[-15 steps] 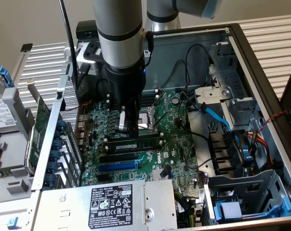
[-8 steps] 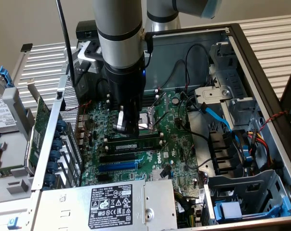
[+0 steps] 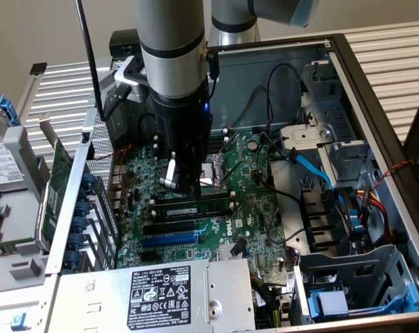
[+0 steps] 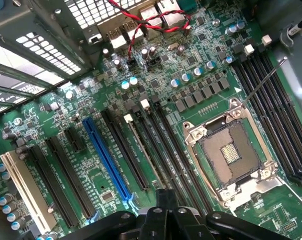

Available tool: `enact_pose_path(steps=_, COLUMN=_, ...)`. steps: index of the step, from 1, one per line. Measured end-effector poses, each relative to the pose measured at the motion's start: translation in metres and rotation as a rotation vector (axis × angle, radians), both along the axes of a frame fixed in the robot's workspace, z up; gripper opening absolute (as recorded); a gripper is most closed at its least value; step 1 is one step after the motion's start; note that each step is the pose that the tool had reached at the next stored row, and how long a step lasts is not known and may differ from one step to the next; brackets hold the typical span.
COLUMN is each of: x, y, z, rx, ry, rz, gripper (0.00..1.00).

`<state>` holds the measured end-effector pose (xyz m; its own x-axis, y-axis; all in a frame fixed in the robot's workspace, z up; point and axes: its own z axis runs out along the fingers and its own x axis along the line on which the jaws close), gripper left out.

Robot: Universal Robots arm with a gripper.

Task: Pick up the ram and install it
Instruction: 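Press down the ram until it locks into place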

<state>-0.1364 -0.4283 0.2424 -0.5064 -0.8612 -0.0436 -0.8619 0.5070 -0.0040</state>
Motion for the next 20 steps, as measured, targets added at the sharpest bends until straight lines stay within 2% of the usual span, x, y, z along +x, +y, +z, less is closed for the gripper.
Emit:
enact_pose_path(steps=2, x=0.0001, y=0.0, z=-0.0001, rx=-0.0027, ry=-0.0001, rz=-0.02, gripper=0.11)
enact_pose_path(steps=20, x=0.0, y=0.0, z=0.0005, rx=-0.0031, ry=0.0005, rz=-0.278, gripper=0.11)
